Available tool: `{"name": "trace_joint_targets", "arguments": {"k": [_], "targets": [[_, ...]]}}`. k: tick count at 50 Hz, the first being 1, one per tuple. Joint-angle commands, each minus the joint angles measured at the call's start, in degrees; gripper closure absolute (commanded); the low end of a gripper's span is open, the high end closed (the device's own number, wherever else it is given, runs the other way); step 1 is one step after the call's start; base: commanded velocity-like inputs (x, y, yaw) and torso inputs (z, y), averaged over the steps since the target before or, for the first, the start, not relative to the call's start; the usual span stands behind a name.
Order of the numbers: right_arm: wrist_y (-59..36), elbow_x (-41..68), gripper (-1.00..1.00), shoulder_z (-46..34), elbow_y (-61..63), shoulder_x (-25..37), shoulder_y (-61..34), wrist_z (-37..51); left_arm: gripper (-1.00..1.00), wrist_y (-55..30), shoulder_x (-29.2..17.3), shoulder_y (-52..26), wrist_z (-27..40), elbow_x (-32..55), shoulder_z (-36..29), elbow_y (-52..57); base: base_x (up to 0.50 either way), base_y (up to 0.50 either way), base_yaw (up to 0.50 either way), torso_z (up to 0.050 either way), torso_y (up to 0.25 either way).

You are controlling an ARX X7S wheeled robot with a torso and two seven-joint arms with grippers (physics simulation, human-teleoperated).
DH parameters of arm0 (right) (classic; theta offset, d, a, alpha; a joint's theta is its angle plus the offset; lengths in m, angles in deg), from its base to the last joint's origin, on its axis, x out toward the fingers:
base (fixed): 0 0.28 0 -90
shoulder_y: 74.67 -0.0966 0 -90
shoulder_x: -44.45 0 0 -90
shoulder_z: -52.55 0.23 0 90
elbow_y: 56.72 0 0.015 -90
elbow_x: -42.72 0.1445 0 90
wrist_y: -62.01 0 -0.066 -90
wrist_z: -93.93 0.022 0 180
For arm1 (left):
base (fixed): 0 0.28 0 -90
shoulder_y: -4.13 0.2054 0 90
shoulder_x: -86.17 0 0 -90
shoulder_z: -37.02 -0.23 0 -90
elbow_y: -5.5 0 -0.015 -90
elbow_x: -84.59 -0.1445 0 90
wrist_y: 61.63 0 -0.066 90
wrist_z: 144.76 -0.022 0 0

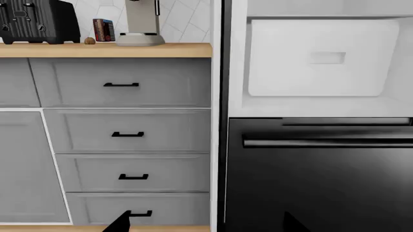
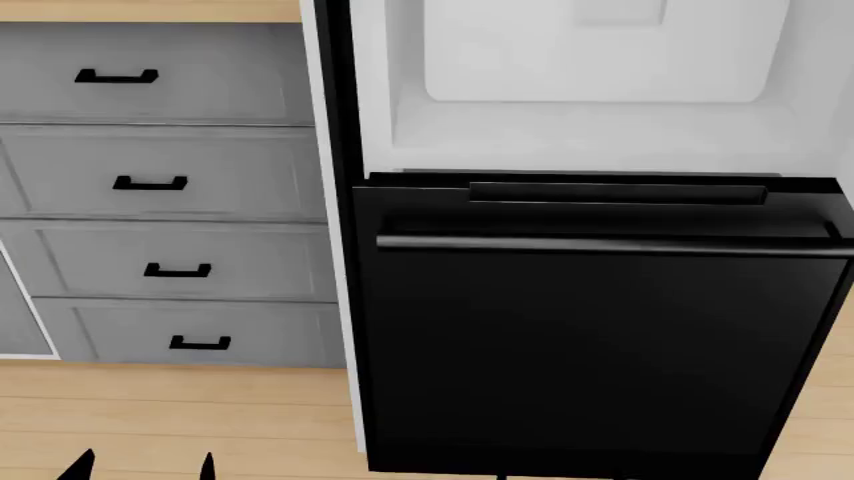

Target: Close the fridge door

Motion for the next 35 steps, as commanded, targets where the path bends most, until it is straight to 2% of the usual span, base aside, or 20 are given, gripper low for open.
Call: {"name": "trace_joint_targets", "arguments": {"k": [1, 3, 4, 5, 6, 7, 8, 9, 10, 12, 14, 26, 35], "targets": [[0.2, 0.6, -1.0, -0.7, -0.2, 0.6, 0.0, 0.7, -1.0, 0.4, -2.3, -0.3, 2.7, 2.3, -2.7, -0.5, 0.0, 0.0, 0.0, 0.0, 0.0], [-1.4, 2.1, -1.0, -1.7, -0.6, 0.8, -0.9, 1.4, -1.0, 3.4, -3.1, 1.7, 5.1, -1.6, -3.7, 1.1, 0.0, 0.0, 0.0, 0.0, 0.0], [-6.1, 5.9, -1.0, -1.6, 0.1, 1.0, -1.3, -0.2, -1.0, 3.2, -3.0, 2.2, 3.6, 1.6, -3.3, 2.1, 0.0, 0.0, 0.0, 0.0, 0.0], [-4.5, 5.5, -1.0, -2.3, 0.0, 1.4, -1.1, -0.2, -1.0, 2.9, -3.1, 2.0, 4.8, -0.1, -3.9, 1.8, 0.0, 0.0, 0.0, 0.0, 0.0], [-3.7, 5.9, -1.0, -3.7, 0.7, 2.0, -0.4, -1.8, -1.0, 6.9, -2.9, 1.6, 8.0, -3.8, -4.5, -0.6, 0.0, 0.0, 0.0, 0.0, 0.0], [-3.3, 3.5, -1.0, -4.1, 0.0, 1.9, -0.4, 0.6, -1.0, 6.2, -2.3, 1.2, 9.8, -4.8, -4.3, -1.4, 0.0, 0.0, 0.0, 0.0, 0.0], [-1.4, 1.2, -1.0, -4.8, -1.2, 2.4, -0.4, 1.9, -1.0, 3.7, -2.5, 1.3, 8.7, -3.8, -4.6, -0.6, 0.0, 0.0, 0.0, 0.0, 0.0], [-1.9, 4.3, -1.0, -4.0, -1.6, 2.2, -0.5, 0.7, -1.0, -0.5, -2.9, 1.7, 6.2, -1.5, -5.2, 1.5, 0.0, 0.0, 0.0, 0.0, 0.0], [-1.9, 4.6, -1.0, -4.8, -1.7, 2.8, -0.4, -0.5, -1.0, 0.6, -3.1, 1.5, 8.1, -3.5, -5.3, 1.2, 0.0, 0.0, 0.0, 0.0, 0.0], [-2.8, 4.3, -1.0, -5.1, -0.1, 3.1, 0.0, 0.3, -1.0, -0.4, -3.4, 1.7, 7.1, -1.8, -5.3, 2.0, 0.0, 0.0, 0.0, 0.0, 0.0], [-4.3, 3.3, -1.0, -5.1, 1.2, 3.5, 0.0, 1.7, -1.0, -0.8, -3.5, 1.9, 8.8, -2.8, -4.9, 3.0, -0.12, 0.0, 0.0, 0.0, 0.0], [-4.2, 6.1, -1.0, -5.3, 3.7, 4.6, 1.0, 1.8, -1.0, 0.7, -4.5, 1.8, 11.5, -3.4, -5.8, 2.5, -0.49, 0.01, 0.0, 0.0, 0.0], [-3.7, 7.3, -1.0, -5.6, 4.0, 5.8, 1.2, 1.8, -1.0, 2.3, -5.0, 1.5, 13.2, -2.9, -5.6, 1.7, -0.38, -0.4, 0.0, 0.0, 0.0]]}}
